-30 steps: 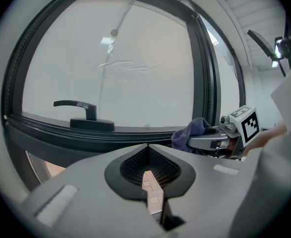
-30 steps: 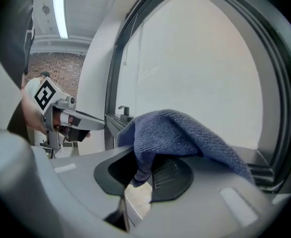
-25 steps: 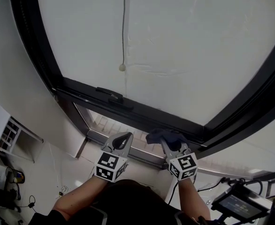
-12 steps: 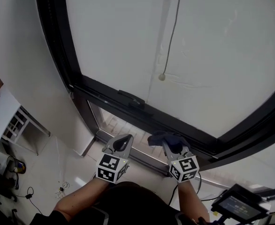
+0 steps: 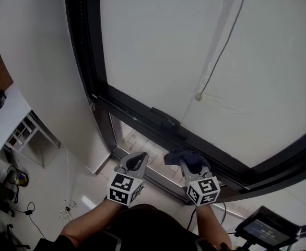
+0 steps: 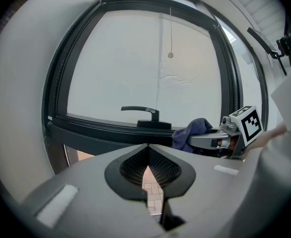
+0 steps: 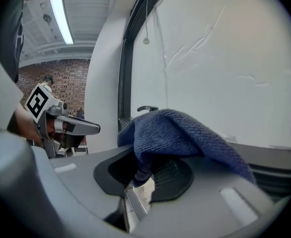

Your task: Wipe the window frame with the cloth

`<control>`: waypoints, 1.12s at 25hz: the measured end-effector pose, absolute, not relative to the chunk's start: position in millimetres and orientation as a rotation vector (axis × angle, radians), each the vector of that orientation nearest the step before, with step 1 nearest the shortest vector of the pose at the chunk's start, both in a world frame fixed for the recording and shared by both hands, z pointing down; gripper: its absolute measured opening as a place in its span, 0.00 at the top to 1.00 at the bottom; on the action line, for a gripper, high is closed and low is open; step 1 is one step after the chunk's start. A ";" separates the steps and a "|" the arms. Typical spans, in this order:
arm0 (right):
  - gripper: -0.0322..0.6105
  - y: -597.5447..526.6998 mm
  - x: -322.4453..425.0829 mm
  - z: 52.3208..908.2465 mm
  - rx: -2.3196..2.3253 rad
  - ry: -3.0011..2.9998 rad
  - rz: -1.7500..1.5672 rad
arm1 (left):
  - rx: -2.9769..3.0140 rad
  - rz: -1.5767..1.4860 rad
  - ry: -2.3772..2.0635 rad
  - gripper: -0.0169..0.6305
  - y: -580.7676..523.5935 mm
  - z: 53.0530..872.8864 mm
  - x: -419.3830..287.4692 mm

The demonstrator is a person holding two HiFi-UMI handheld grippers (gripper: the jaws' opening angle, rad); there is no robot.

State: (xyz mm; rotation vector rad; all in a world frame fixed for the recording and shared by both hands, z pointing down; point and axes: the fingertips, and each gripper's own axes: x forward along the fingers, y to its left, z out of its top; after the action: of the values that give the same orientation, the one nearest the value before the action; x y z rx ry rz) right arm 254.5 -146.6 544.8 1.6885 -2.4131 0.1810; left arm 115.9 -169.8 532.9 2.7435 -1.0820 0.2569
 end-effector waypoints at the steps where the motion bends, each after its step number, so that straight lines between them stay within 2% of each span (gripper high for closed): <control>1: 0.85 -150.2 250.5 545.0 1.684 -2.416 0.181 | 2.740 0.255 -1.091 0.98 -172.8 533.3 111.9; 28: 0.85 -221.4 172.4 547.3 1.686 -2.417 0.207 | 2.688 0.207 -1.211 0.98 -240.2 527.8 17.3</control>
State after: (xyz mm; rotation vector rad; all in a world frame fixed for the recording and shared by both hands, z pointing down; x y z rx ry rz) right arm 172.4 -221.4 547.3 1.6862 -2.4173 0.2066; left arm 17.3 -240.2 527.8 2.6882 -1.2110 0.2071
